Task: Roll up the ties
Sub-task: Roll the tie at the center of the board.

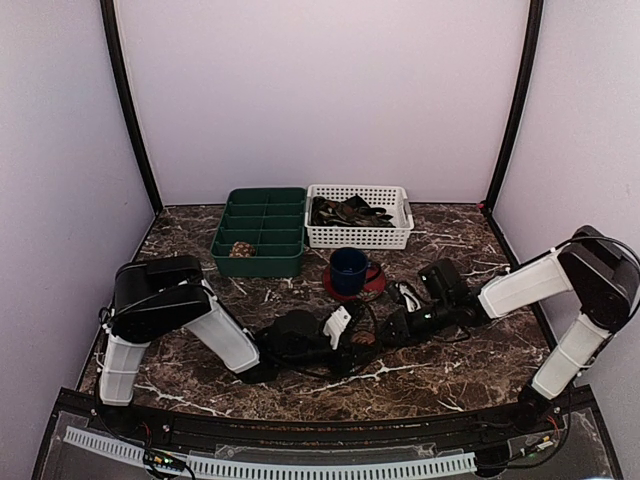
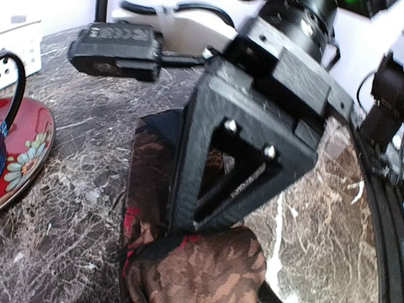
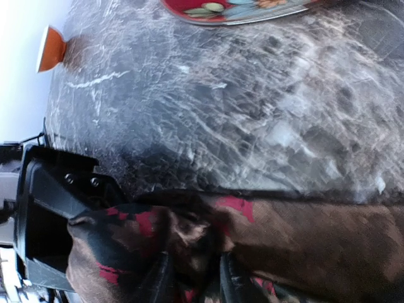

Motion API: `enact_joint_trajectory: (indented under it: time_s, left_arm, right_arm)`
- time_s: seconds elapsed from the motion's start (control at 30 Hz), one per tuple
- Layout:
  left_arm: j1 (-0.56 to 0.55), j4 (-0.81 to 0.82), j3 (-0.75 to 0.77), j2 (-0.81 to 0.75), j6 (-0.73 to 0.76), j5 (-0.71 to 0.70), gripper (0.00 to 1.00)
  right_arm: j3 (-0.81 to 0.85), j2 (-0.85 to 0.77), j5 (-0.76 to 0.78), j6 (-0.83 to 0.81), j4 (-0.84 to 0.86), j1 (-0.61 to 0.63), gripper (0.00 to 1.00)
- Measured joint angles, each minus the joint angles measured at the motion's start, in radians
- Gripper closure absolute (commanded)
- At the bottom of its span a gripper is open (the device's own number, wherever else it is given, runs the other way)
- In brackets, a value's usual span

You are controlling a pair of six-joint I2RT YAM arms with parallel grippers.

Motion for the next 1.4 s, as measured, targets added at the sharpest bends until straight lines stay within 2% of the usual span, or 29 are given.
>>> enact_joint_trajectory:
  time_s: [0.23,0.5,0.67,0.83,0.9,1.03,1.1,1.4]
  left_arm:
    - [-0.022,-0.125,0.019,-0.038,0.143,-0.031,0.73]
    - [-0.030,-0.195,0.035,-0.053,0.238,-0.067,0.73]
    - [-0.032,-0.210,0.040,-0.056,0.262,-0.071,0.72]
    - [-0.032,-0.232,0.041,-0.063,0.267,-0.071,0.69]
    - [-0.032,-0.241,0.041,-0.066,0.267,-0.071,0.62]
    - [-0.032,-0.254,0.040,-0.071,0.273,-0.070,0.39]
    - [-0.031,-0.273,0.031,-0.072,0.278,-0.070,0.32]
    - [-0.021,-0.284,-0.013,-0.102,0.265,-0.069,0.12]
  right_arm:
    - [0.050,-0.078,-0.021,-0.010,-0.173,-0.010,0.54]
    - [0.101,-0.085,-0.112,0.014,-0.214,-0.001,0.54]
    - [0.135,-0.063,-0.119,0.001,-0.256,0.043,0.64]
    - [0.154,-0.042,-0.096,-0.020,-0.286,0.048,0.93]
    - [0.160,-0.042,-0.090,-0.035,-0.288,0.046,1.00]
    - [0.152,-0.036,-0.084,-0.058,-0.266,0.032,1.00]
    - [0.142,-0.026,-0.085,-0.069,-0.235,0.023,1.00]
    - [0.069,-0.017,-0.023,-0.107,-0.143,-0.024,1.00]
